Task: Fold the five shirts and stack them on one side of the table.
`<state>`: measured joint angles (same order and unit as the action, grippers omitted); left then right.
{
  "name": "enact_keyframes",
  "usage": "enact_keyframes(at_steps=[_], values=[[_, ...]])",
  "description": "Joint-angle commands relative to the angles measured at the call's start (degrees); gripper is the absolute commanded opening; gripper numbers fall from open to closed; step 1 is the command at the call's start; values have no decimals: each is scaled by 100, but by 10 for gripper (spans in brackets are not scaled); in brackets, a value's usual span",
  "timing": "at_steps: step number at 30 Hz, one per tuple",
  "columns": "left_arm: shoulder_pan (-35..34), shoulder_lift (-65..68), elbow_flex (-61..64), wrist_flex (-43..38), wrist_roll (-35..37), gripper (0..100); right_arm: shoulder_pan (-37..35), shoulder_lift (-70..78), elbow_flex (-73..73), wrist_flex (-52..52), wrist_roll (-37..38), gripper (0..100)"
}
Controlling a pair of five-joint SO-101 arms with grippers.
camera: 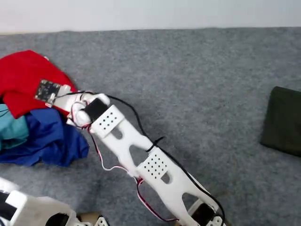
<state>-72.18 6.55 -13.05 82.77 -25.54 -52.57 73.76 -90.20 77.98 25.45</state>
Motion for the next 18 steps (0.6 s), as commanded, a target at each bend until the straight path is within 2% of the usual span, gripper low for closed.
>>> enact_keyframes(at_steps=[1,18], values=[[-35,-290,-22,18,0,152,-171,-136,62,-215,176,218],[-536,-290,-22,18,-26,152,-295,-136,1284,-927,422,215]])
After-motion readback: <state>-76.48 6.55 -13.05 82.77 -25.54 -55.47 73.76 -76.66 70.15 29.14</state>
